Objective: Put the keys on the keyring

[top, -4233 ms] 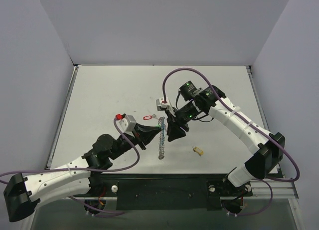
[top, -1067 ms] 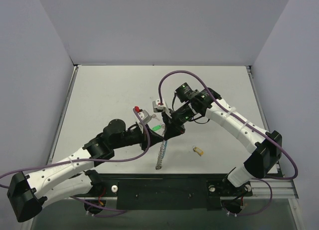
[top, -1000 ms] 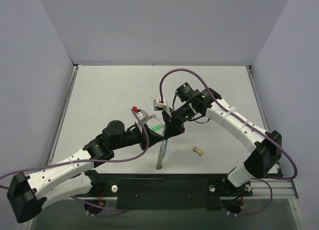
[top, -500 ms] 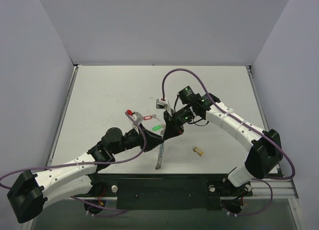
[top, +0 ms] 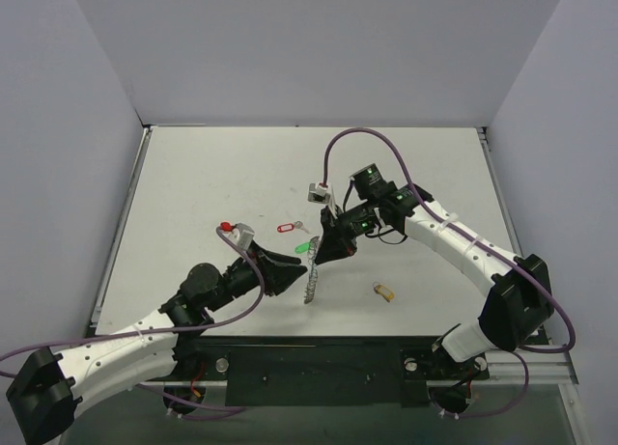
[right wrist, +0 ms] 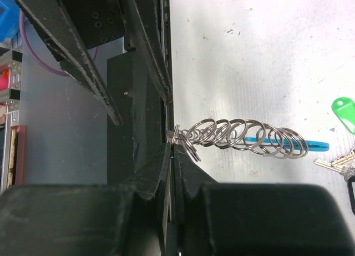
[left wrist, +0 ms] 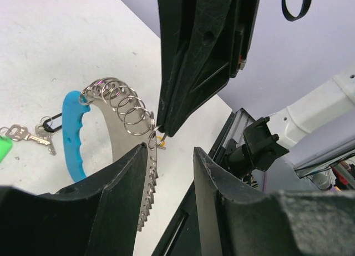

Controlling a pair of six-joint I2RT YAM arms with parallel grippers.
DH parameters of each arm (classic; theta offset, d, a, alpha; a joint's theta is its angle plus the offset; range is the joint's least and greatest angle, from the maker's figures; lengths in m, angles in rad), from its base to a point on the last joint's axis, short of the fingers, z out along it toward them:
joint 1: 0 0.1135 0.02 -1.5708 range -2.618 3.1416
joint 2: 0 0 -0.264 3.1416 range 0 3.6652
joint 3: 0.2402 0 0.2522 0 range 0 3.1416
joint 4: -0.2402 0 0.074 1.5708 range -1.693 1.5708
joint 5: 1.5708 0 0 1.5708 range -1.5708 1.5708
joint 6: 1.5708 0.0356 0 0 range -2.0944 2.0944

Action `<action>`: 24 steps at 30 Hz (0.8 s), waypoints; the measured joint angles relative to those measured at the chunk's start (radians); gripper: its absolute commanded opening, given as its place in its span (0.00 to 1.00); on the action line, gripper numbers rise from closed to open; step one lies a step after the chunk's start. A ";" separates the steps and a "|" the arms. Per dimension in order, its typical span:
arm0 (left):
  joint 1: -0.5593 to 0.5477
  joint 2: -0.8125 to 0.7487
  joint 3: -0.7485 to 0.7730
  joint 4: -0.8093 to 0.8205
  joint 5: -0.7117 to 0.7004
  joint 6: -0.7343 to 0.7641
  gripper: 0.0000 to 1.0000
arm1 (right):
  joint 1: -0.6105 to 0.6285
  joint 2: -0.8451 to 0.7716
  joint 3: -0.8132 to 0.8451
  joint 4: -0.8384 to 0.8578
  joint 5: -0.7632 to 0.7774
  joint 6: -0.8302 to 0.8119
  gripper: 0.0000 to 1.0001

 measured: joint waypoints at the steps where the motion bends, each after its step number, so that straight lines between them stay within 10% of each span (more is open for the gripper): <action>1: 0.000 -0.003 -0.010 0.009 -0.007 -0.003 0.48 | 0.000 0.000 -0.002 0.006 -0.002 0.006 0.00; 24: 0.000 0.160 -0.113 0.342 -0.053 -0.024 0.31 | -0.005 0.000 -0.026 0.066 -0.021 0.059 0.00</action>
